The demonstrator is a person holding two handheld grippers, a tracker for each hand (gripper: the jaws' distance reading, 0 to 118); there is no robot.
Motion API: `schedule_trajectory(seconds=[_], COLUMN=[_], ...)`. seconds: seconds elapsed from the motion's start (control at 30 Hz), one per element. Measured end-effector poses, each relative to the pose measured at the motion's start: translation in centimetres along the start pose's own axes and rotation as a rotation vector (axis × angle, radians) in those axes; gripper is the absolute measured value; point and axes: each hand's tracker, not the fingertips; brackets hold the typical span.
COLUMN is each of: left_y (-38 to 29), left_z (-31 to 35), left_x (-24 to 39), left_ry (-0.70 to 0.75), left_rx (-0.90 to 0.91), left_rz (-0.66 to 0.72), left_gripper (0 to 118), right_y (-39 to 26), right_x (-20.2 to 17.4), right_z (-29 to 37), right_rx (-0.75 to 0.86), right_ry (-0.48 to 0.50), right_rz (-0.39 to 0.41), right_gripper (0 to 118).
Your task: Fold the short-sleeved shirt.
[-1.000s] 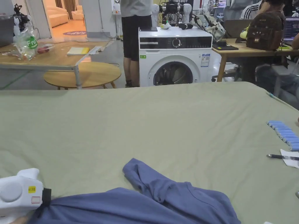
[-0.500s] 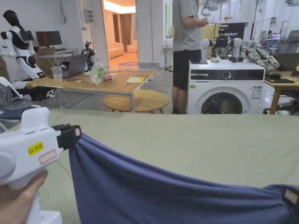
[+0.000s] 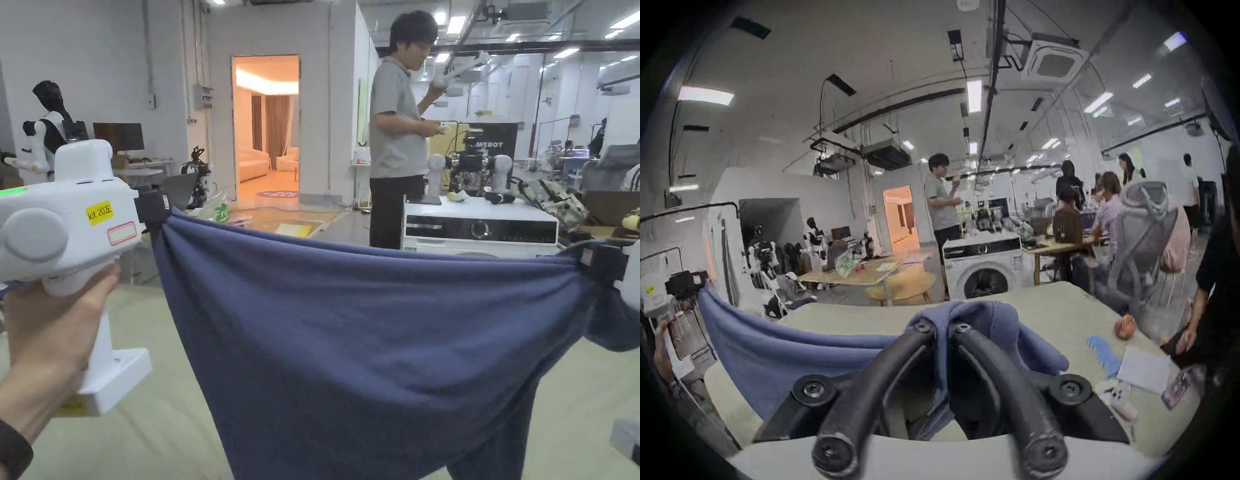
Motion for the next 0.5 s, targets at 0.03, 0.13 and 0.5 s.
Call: schedule_trajectory(seconds=[0.03, 0.13, 0.5], left_y=[0.3, 0.9, 1.6], left_z=[-0.9, -3.6, -13.4], left_x=[0.2, 0.3, 0.9], left_ry=[0.004, 0.025, 0.105], left_rx=[-0.003, -0.005, -0.067], left_rz=[-0.002, -0.015, -0.074], left_gripper=[0, 0, 0], right_y=[0.5, 1.6, 5.2], right_x=[0.0, -0.2, -0.4], right_z=[-0.8, -3.2, -13.2], right_rx=[0.008, 0.011, -0.032], right_ry=[-0.005, -0.015, -0.034], right_rz=[0.005, 0.032, -0.004], right_gripper=[2, 2, 2])
